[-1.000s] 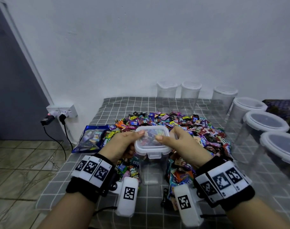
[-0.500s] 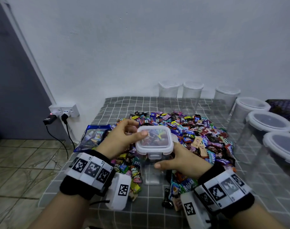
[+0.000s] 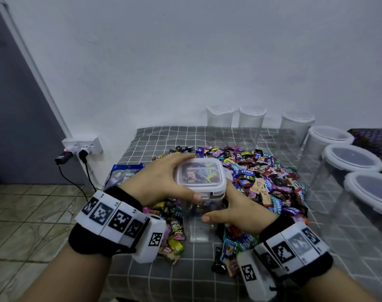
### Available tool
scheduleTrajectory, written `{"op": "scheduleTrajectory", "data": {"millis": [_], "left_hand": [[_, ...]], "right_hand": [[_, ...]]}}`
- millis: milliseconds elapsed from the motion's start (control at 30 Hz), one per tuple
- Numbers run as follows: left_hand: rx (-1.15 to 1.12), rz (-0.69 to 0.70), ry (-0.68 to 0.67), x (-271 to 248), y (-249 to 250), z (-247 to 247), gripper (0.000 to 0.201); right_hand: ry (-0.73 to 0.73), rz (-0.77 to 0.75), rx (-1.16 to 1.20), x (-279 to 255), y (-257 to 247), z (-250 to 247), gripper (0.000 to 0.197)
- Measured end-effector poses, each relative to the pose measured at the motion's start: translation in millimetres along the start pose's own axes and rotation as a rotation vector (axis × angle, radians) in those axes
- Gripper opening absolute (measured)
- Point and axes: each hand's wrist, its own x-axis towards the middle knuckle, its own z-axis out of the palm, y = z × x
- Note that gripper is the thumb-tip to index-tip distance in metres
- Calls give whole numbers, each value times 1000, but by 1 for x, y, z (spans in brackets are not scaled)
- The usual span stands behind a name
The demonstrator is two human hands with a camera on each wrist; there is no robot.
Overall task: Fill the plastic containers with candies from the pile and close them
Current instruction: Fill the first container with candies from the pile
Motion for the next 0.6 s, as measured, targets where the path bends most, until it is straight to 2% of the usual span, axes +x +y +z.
{"op": "scheduleTrajectory", "data": {"millis": [67, 200, 267, 367, 433, 533, 600], "left_hand": [[-80, -8, 45, -3, 0, -7, 115], [-133, -66, 152, -25, -16, -30, 117], [-89, -144, 208, -41, -34, -40, 125], [64, -339, 279, -66, -63, -42, 132], [180, -464, 268, -78, -81, -37, 123], [311, -644, 230, -89, -110, -23, 93], [388, -791, 231, -91, -127, -16, 84]], "right_hand": [[-5, 6, -19, 0, 2, 0, 81], [-6, 37, -61, -1, 0, 0, 65], [-11, 41, -79, -1, -1, 0, 69], [-14, 53, -74, -2, -3, 1, 69], [-16, 55, -74, -2, -4, 1, 69], [-3, 65, -107, -3, -5, 2, 72], [6, 75, -104, -3, -5, 3, 73]]}}
